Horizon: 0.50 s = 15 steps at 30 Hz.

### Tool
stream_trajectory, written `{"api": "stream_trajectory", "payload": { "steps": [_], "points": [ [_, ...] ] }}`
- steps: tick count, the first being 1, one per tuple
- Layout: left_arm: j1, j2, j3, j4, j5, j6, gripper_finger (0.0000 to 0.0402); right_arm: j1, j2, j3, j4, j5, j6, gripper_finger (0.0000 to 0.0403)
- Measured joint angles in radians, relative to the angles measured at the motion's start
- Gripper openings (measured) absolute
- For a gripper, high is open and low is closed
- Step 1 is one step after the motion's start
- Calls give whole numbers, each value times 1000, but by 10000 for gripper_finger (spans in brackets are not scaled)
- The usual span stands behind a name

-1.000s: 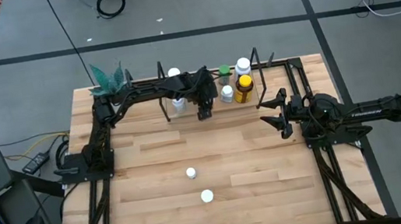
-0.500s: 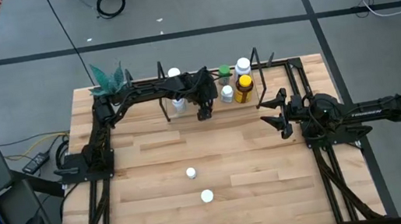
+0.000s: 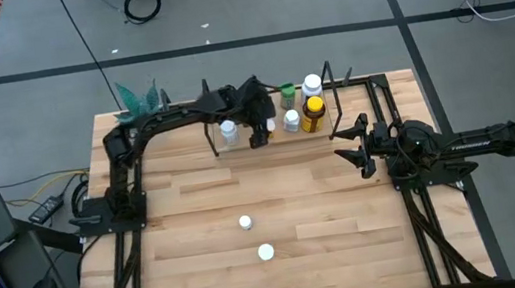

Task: Pick and place medicine bottles onto shelf by color
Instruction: Put the orange pill bottle on the shelf aligned with the other orange pill bottle

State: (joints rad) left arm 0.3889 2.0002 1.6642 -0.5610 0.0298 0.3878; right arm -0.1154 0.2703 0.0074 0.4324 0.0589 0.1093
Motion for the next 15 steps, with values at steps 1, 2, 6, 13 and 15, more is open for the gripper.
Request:
{"api": "stream_trajectory", "payload": {
  "steps": [1,2,6,13,15],
  "points": [
    [0,-12,0,-14,-2,2,349,0,0,0,0,0,0,265],
    [-2,-23,0,-24,-8,5,349,0,0,0,0,0,0,265],
    [-16,-89,0,-64,-28,7,349,0,0,0,0,0,0,265],
    [-119,-164,1,-299,85,-36,342,0,0,0,0,0,0,265],
    [-165,-167,2,-350,130,-50,338,0,0,0,1,0,0,265]
  ]
}}
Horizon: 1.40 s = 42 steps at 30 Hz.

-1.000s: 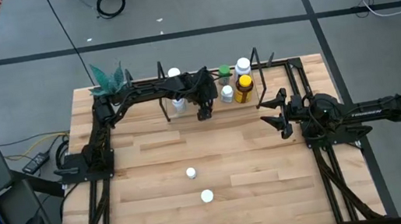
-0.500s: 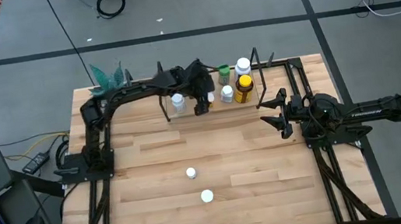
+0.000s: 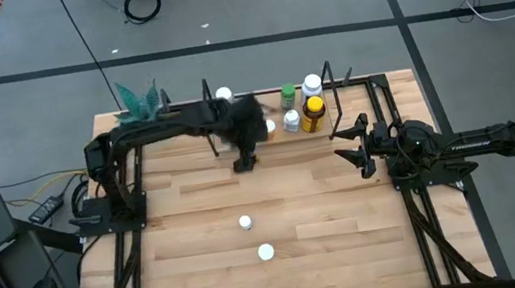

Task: Pick and place medicine bottles onto shelf by color
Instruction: Put the orange pill bottle on the shelf aligned with the other orange pill bottle

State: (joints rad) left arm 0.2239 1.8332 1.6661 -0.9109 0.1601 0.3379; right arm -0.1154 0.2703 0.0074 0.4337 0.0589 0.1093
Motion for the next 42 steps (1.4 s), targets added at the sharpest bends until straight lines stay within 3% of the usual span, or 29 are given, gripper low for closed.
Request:
{"api": "stream_trajectory", "payload": {
  "steps": [10,21,31,42],
  "points": [
    [-247,1,-47,-106,2,-150,306,0,1,0,-1,0,0,265],
    [-395,-1,-183,-162,-108,-370,273,0,1,0,-1,0,0,265],
    [-487,-132,-350,-40,-215,-509,227,0,1,0,-1,0,0,265],
    [-554,-258,-518,83,-246,-639,197,0,1,0,-1,0,0,265]
  ]
}}
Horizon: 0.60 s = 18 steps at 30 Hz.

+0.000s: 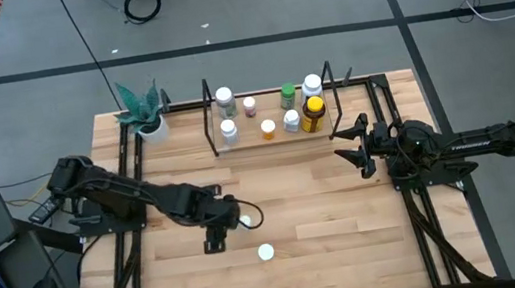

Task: Pick and place medicine bottles onto shelf by color
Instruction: Put the orange pill bottle on the shelf aligned with the other orange pill bottle

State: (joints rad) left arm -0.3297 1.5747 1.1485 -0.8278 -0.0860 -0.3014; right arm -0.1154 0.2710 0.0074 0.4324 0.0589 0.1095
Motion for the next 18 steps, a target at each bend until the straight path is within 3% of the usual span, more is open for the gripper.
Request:
{"api": "stream_trajectory", "payload": {
  "steps": [5,18],
  "points": [
    [-34,1,-25,12,0,-36,213,0,0,0,1,0,0,265],
    [-75,2,-26,112,0,-75,308,0,0,0,0,0,0,265]
  ]
}}
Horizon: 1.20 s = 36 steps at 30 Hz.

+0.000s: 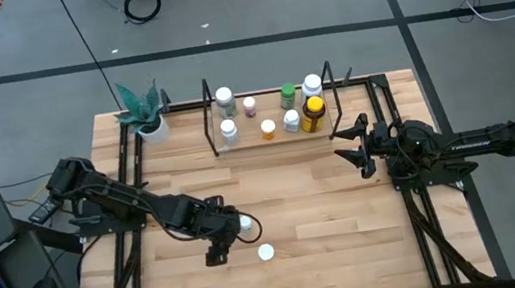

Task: Pick and place medicine bottles onto shelf by color
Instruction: Put the orange pill bottle on the shelf aligned with the other orange pill bottle

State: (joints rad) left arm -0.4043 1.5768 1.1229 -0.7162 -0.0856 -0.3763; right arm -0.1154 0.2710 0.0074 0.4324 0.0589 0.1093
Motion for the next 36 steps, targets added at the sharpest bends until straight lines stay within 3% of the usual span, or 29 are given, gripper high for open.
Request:
{"api": "stream_trajectory", "payload": {
  "steps": [23,36],
  "points": [
    [4,0,1,78,-12,53,321,0,0,0,0,0,0,265],
    [4,1,1,90,-39,190,320,0,0,0,0,0,0,265]
  ]
}}
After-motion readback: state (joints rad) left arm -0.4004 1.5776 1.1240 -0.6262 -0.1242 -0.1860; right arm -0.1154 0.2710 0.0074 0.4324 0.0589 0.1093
